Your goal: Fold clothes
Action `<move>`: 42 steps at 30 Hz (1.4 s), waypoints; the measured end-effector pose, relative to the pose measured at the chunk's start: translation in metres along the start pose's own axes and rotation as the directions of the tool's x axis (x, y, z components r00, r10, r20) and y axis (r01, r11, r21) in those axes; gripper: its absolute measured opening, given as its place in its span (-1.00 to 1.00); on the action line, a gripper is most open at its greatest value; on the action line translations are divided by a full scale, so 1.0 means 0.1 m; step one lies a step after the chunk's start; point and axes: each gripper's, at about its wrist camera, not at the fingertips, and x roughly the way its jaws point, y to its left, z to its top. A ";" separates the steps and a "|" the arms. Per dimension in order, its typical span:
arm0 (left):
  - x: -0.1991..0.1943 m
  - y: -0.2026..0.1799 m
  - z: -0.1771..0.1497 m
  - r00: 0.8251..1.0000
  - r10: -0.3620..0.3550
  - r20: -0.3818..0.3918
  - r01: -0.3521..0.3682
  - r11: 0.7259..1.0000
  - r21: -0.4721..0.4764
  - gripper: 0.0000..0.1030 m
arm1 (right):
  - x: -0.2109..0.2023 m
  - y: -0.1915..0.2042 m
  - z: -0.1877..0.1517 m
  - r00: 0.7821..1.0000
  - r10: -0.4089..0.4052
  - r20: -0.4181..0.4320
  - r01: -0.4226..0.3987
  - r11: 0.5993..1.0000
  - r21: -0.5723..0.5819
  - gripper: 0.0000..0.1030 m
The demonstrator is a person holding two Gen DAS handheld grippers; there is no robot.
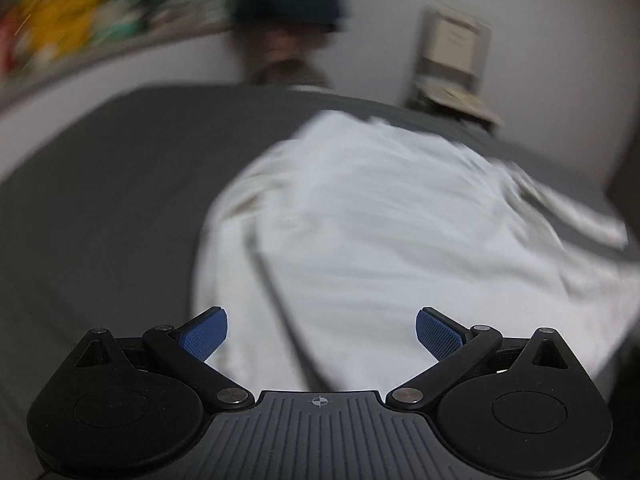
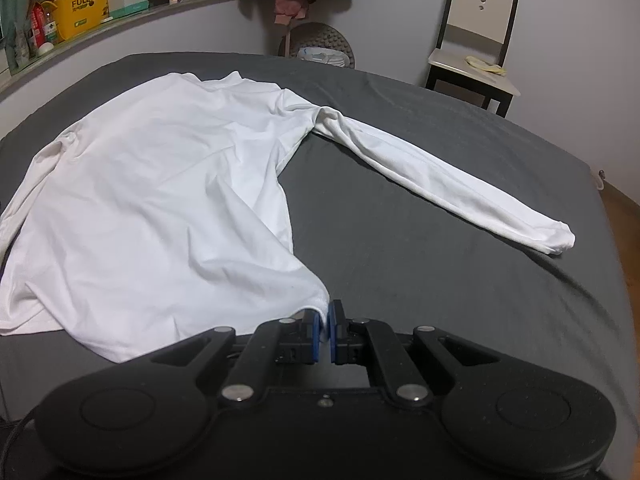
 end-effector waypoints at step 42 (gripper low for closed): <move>0.67 1.24 0.67 0.921 0.369 -0.125 -0.335 0.915 0.225 -0.82 | 0.18 0.05 0.04 0.996 -0.053 -0.078 0.051 0.998 -0.035 -0.89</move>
